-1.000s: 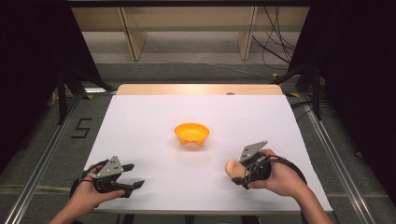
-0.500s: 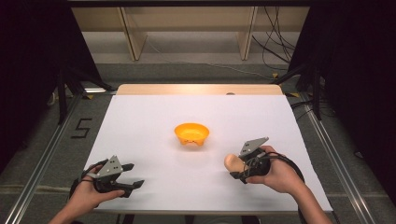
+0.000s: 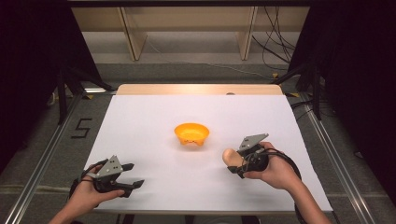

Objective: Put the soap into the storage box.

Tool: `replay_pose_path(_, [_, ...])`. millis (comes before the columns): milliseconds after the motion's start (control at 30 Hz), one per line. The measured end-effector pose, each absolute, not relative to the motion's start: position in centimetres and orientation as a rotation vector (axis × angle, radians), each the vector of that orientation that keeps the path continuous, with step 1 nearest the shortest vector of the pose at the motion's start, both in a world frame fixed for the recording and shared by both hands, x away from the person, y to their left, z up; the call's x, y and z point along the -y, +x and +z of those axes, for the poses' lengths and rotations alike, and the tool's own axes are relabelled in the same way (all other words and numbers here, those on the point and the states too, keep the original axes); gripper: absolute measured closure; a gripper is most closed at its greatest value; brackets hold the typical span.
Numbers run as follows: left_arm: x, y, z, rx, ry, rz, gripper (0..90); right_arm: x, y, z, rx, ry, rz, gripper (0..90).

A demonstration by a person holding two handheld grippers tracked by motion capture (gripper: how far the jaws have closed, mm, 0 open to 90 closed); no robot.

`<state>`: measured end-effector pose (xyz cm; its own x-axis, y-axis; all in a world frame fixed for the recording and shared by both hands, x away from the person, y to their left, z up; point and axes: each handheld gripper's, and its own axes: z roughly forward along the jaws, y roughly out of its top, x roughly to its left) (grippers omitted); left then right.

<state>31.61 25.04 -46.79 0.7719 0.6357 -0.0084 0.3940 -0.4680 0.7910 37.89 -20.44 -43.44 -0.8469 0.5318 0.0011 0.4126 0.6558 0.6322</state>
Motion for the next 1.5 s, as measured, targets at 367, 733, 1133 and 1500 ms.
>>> replay_pose_path(367, [-25.2,31.7,-46.6,-0.737,2.146,0.382,27.8,20.2,38.5,-43.1,-2.67,0.787,0.973,33.5])
replay_pose_path(733, [-25.1,31.7,-46.6,-0.761,2.142,0.372,27.8,19.7,39.0,-42.7,-2.65,0.732,1.007,33.6])
replay_pose_path(1133, [-25.1,31.7,-46.6,-0.744,2.137,0.382,27.7,19.3,39.6,-42.6,-2.594,0.745,1.042,33.5])
replay_pose_path(1500, [-25.1,31.7,-46.6,-0.746,2.129,0.378,27.7,19.0,40.0,-42.3,-2.588,0.756,1.052,33.5])
